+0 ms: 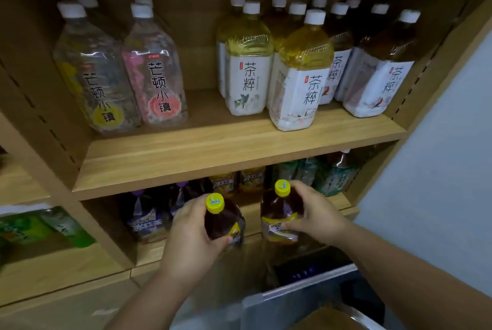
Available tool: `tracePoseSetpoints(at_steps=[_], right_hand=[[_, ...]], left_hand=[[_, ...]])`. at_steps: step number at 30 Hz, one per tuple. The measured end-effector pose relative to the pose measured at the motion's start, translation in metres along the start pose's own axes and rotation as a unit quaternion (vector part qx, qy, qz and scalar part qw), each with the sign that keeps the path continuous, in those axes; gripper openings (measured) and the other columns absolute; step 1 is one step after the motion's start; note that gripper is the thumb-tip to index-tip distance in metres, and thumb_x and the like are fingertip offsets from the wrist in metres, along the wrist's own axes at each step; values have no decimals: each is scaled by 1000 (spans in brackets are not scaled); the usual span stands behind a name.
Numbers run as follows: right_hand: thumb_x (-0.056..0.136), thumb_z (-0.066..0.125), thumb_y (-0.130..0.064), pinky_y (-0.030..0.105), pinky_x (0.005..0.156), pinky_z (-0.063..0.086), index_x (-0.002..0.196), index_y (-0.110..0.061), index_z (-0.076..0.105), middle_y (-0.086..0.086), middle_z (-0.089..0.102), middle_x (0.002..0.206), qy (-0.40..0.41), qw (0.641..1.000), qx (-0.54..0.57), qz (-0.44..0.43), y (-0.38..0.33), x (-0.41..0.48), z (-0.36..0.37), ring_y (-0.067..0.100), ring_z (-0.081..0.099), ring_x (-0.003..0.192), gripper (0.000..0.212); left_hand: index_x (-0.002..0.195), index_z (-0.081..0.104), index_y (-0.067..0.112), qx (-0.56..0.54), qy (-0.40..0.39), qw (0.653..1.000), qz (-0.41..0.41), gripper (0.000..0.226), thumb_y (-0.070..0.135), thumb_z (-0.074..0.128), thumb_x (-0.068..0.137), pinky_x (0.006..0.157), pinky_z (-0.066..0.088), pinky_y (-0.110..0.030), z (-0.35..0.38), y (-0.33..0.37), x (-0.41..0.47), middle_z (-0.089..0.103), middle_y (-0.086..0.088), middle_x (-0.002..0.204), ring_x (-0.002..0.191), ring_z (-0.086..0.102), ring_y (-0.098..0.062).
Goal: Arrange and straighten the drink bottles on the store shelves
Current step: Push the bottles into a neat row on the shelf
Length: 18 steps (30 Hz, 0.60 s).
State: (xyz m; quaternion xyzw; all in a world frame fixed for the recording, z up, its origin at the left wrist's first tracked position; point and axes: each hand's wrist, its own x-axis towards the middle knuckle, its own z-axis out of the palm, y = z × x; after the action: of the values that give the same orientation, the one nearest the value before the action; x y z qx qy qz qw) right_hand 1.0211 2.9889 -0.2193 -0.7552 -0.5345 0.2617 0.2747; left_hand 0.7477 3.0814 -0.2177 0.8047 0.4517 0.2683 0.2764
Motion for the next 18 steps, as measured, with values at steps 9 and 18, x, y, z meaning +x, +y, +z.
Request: tracePoseSetpoints(at_steps=[9, 18], right_hand=[[75, 89, -32, 42, 105, 53, 129, -47, 47, -18, 59, 133, -5, 1000, 12, -2, 52, 60, 31, 5, 57, 126, 70], [78, 86, -44, 26, 115, 38, 146, -42, 28, -27, 41, 139, -9, 998, -51, -46, 67, 72, 36, -4, 42, 132, 90]], left_hand=[[135, 49, 36, 23, -26, 999, 31, 80, 39, 93, 68, 95, 47, -33, 51, -35, 48, 50, 15, 109, 109, 53, -15], [152, 35, 30, 65, -11, 997, 38, 92, 55, 81, 76, 98, 43, -27, 77, -53, 55, 53, 9, 124, 120, 52, -15]])
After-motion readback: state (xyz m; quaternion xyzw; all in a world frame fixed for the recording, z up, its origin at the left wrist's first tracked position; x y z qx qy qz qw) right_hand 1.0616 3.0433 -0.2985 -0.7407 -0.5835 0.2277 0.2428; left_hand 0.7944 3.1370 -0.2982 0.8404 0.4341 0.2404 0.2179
